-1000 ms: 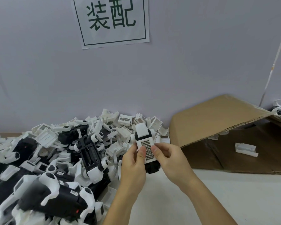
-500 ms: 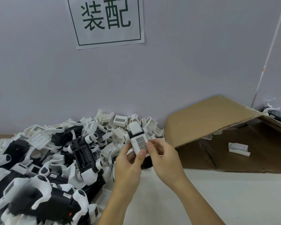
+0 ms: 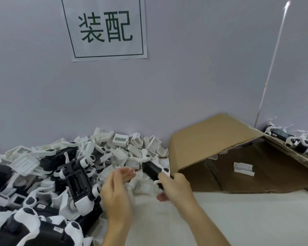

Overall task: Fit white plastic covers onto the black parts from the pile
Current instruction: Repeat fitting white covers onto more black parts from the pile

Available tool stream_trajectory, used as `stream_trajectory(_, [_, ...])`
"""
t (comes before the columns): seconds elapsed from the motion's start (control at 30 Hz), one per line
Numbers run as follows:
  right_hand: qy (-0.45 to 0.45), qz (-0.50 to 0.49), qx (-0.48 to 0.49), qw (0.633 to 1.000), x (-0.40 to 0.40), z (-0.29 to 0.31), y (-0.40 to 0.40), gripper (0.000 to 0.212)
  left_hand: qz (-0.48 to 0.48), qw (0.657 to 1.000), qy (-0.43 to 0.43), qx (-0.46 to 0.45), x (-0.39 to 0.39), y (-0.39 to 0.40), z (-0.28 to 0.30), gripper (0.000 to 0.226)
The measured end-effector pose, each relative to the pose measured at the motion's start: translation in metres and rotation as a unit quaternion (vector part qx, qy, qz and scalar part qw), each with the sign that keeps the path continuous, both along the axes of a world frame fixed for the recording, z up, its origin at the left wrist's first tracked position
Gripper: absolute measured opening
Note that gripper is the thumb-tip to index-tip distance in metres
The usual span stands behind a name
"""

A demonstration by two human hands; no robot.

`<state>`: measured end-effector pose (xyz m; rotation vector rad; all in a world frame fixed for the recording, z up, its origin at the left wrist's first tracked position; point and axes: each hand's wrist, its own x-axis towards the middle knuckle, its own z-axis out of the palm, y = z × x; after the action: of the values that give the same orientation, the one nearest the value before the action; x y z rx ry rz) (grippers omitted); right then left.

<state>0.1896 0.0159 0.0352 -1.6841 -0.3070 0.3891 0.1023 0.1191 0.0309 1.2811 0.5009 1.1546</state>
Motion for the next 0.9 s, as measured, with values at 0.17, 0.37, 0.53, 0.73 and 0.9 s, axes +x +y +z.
stream_trajectory(0.17, [0.195, 0.067, 0.272, 0.940, 0.014, 0.052, -0.014, 0.010, 0.056, 0.998, -0.003, 0.009, -0.001, 0.000, -0.001, 0.031])
stream_trajectory(0.37, [0.135, 0.111, 0.460, 0.871, 0.051, 0.111, -0.057, 0.065, 0.041, 0.998, 0.020, 0.036, -0.002, 0.001, -0.002, 0.037])
stream_trajectory(0.53, [0.008, 0.024, 0.148, 0.989, -0.001, -0.008, 0.001, 0.014, 0.016, 0.991, 0.089, 0.096, -0.001, 0.000, -0.009, 0.040])
stream_trajectory(0.73, [-0.104, 0.025, 0.034, 0.994, -0.012, -0.053, 0.013, 0.026, 0.025, 0.923, 0.288, 0.252, -0.005, 0.009, -0.016, 0.020])
stream_trajectory(0.9, [-0.096, 0.028, 0.015, 0.995, -0.007, -0.057, 0.012, 0.028, -0.044, 0.883, 0.378, 0.275, -0.006, 0.015, -0.022, 0.011])
